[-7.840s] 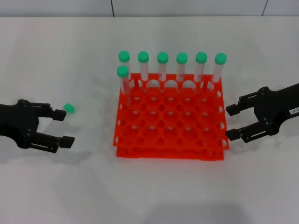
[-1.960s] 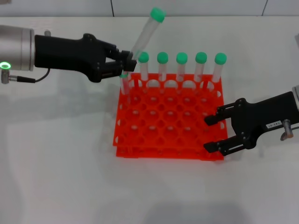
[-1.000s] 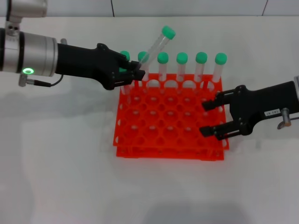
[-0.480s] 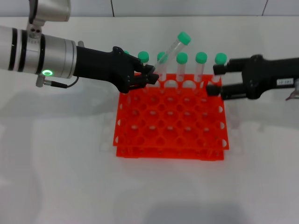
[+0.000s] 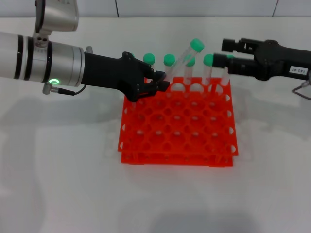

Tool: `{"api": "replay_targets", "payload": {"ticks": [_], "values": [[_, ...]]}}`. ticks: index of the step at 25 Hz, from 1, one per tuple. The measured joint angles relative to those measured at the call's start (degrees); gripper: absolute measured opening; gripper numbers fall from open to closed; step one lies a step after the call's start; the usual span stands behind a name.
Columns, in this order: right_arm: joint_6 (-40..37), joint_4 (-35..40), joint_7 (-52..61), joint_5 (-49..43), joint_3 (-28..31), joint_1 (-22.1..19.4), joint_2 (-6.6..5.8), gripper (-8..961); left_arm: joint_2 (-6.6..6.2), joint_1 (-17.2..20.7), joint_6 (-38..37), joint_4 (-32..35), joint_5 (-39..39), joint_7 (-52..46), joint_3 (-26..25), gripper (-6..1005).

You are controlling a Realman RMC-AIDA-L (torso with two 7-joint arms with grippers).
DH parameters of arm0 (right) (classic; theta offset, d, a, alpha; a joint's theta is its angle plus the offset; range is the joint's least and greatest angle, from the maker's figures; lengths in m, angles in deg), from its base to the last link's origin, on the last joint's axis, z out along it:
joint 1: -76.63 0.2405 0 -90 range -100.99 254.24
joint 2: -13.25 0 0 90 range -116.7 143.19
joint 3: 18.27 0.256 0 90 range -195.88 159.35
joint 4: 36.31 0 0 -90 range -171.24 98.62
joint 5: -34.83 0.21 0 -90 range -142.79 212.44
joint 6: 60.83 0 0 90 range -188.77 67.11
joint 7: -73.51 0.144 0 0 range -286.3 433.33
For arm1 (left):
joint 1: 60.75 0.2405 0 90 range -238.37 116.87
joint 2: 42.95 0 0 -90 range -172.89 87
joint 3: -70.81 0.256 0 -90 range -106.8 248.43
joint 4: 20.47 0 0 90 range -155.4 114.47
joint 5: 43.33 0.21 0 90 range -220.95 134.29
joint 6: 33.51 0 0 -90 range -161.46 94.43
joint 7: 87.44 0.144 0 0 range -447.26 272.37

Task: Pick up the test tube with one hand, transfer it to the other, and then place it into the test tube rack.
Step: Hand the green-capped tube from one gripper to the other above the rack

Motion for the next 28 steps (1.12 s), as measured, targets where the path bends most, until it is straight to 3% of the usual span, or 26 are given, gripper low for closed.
{"api": "replay_targets", "payload": {"ticks": [13, 28], "values": [[0.49, -26.77, -18.97, 17.96, -0.15, 5.26, 0.84, 690, 0.66, 0.10, 0.00, 0.14, -0.43, 1.45, -0.22, 195], [-2.42, -38.27, -28.61, 23.44, 0.29, 8.27, 0.79, 666, 0.68, 0.02, 0.00, 0.31, -1.43, 1.64, -0.20, 195]]}}
